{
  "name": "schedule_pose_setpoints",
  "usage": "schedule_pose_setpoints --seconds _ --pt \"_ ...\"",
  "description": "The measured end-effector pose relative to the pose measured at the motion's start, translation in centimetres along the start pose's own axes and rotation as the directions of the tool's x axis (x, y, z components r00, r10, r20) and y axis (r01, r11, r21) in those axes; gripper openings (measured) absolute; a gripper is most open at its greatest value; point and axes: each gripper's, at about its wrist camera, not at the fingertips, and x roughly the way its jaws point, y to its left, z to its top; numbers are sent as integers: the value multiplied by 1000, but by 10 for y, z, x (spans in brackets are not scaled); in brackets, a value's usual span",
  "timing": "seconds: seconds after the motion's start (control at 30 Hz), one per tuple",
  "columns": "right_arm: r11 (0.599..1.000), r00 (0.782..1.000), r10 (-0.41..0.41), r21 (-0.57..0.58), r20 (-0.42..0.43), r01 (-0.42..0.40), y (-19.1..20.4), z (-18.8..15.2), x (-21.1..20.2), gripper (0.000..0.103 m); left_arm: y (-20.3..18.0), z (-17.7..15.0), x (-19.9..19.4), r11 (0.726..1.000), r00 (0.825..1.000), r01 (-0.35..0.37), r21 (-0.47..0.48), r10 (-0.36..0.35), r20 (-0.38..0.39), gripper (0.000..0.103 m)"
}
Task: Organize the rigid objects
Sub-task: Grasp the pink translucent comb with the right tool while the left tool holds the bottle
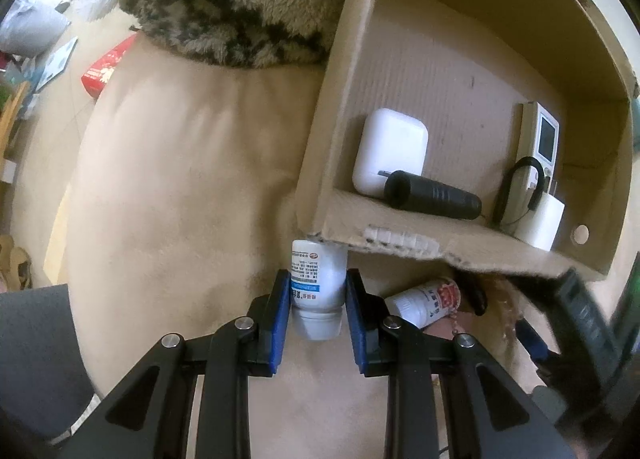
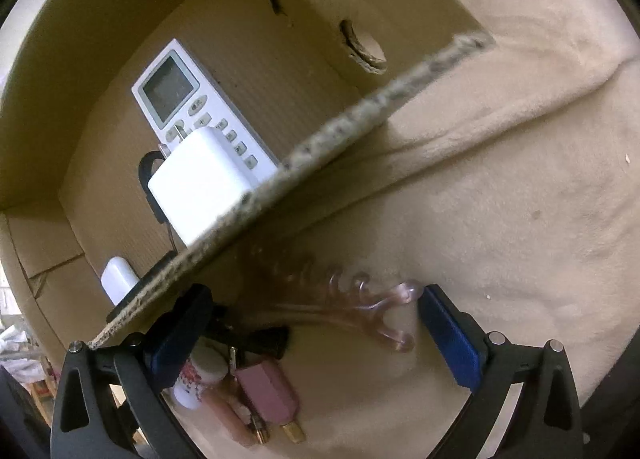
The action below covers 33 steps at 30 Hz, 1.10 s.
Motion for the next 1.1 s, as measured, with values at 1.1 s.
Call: schedule_pose_setpoints --seconds 1.1 --pt "460 957 -284 -884 -59 83 38 -63 3 102 11 12 13 999 1000 -4 -53 3 -14 24"
